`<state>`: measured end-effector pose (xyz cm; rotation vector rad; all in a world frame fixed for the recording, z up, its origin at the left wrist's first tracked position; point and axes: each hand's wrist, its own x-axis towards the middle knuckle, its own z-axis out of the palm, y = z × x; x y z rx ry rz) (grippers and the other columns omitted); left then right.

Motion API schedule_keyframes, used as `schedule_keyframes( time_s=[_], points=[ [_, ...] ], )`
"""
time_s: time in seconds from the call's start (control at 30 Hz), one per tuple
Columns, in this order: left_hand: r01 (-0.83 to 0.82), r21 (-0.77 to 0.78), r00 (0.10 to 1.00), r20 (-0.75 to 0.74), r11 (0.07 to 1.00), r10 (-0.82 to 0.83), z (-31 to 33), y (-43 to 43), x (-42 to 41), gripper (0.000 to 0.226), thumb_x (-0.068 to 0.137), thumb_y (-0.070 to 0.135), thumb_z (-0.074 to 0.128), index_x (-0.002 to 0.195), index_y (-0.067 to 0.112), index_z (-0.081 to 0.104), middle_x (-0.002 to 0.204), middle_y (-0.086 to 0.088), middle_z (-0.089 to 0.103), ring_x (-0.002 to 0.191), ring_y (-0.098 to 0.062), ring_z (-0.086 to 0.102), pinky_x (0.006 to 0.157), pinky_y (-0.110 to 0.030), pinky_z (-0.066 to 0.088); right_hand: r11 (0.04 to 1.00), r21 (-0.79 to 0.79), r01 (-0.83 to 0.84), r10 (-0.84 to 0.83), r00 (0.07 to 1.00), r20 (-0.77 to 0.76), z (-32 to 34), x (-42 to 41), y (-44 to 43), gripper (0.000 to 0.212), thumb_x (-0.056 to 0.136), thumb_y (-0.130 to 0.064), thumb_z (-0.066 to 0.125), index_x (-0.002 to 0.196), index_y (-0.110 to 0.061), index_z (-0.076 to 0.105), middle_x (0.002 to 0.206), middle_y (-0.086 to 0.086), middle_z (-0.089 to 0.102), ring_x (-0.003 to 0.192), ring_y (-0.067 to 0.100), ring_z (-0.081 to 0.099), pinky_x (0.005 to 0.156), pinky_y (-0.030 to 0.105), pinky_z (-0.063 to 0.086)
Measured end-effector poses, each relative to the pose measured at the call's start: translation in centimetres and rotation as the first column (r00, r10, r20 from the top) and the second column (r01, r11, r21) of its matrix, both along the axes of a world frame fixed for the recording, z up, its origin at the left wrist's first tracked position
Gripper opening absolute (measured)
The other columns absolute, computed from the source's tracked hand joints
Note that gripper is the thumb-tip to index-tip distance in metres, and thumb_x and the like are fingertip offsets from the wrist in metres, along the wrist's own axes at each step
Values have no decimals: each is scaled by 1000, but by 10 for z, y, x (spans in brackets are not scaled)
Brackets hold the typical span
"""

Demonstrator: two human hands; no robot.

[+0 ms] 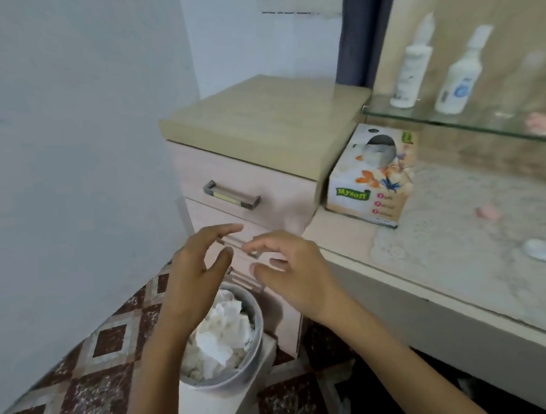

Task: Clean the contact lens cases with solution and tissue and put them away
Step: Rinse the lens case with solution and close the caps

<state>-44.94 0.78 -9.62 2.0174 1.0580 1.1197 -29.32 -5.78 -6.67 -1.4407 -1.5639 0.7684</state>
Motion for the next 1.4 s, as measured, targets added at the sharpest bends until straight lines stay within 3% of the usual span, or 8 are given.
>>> schedule_keyframes(
  time_s=[0.27,0.4,0.6,0.77,0.97,1.13,1.3,1.4],
  points=[
    [286,90,957,23,954,-289,78,-41,102,27,87,22,56,109,36,65,105,24,64,105,3,55,87,-14,42,957,101,272,-264,961,-85,64,116,-57,20,83,-6,67,93,-21,74,100,-9,69,100,8,61,88,35,53],
    [442,107,896,-3,890,-445,91,-61,162,28,87,19,56,111,28,66,108,24,64,109,2,55,90,-9,38,898,134,419,-416,908,-49,85,177,-92,15,83,-10,68,93,-20,74,94,-13,69,93,5,62,78,22,52],
    [575,26,812,-135,818,-567,86,-86,250,26,90,19,59,112,33,64,111,24,62,107,7,51,85,-3,34,825,111,555,-560,829,16,81,250,-137,18,80,-12,72,92,-25,73,95,-15,71,90,4,63,76,21,51],
    [581,28,788,-269,814,-554,61,-91,304,31,88,29,59,118,37,58,118,24,55,110,4,47,93,-22,39,795,53,604,-606,787,117,60,284,-160,26,77,-9,73,94,-29,70,102,-14,68,95,5,60,78,24,48],
    [570,7,763,-374,821,-527,33,-89,335,44,82,44,54,125,32,56,123,16,56,114,-5,47,96,-27,39,781,5,625,-599,746,292,39,300,-169,31,76,-18,73,104,-29,68,108,-17,60,95,3,54,69,5,36],
    [525,84,806,-370,847,-463,24,-89,344,41,76,47,49,115,38,61,109,23,60,105,0,47,93,-31,40,772,5,635,-590,714,377,28,301,-165,27,82,-22,67,109,-25,69,104,-8,66,85,1,52,61,3,36],
    [516,119,823,-345,848,-452,22,-89,347,36,76,46,50,110,39,62,102,26,59,100,2,46,91,-30,40,764,24,645,-614,716,333,22,305,-164,25,82,-15,65,105,-22,72,80,-20,57,73,-10,50,65,1,36],
    [529,111,816,-339,842,-468,19,-88,346,40,75,51,49,112,40,60,106,27,58,102,5,46,92,-28,39,772,37,635,-620,737,269,19,304,-166,26,79,-15,68,103,-24,71,85,-22,60,81,-15,52,66,0,36]
  ],
)
